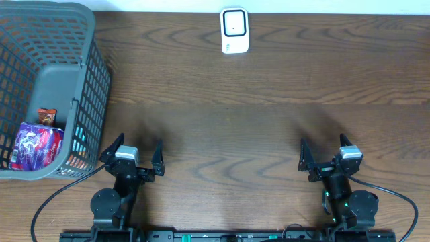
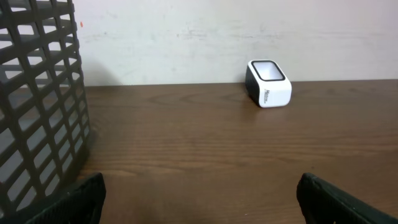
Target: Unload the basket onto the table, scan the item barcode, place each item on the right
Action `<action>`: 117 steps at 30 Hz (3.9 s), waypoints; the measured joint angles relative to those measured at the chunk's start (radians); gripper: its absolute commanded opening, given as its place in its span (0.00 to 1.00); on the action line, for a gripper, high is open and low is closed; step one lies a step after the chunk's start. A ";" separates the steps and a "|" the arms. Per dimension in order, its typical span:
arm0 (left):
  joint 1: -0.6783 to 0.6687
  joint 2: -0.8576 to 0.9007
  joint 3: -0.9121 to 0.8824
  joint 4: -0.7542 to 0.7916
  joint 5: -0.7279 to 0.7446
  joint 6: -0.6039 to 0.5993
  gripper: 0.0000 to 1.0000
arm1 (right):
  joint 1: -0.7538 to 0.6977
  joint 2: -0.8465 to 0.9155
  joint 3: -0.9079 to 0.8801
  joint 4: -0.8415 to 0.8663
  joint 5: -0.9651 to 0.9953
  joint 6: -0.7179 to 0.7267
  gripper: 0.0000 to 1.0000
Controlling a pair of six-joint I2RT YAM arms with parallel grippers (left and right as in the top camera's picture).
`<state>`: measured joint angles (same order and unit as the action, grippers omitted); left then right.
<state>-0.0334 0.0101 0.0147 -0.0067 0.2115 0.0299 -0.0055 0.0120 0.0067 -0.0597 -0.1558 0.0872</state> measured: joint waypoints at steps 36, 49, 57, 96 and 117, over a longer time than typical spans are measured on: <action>0.000 0.000 0.000 0.000 0.000 0.000 0.98 | 0.000 0.000 0.000 0.000 0.000 0.000 0.99; 0.000 0.000 0.000 0.000 0.000 0.000 0.98 | 0.000 0.000 0.000 0.000 0.000 0.000 0.99; 0.000 0.000 0.006 0.007 0.244 -0.256 0.98 | 0.000 0.000 0.000 0.000 0.000 0.000 0.99; 0.200 1.300 1.747 -0.848 -0.436 -0.188 0.98 | 0.000 0.000 0.000 0.000 0.000 0.000 0.99; 0.509 1.560 1.721 -1.112 -0.421 -0.192 0.98 | 0.000 0.000 0.000 0.000 0.000 0.000 0.99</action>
<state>0.4751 1.5700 1.7359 -1.1187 -0.2096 -0.1619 -0.0055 0.0120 0.0071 -0.0597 -0.1555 0.0872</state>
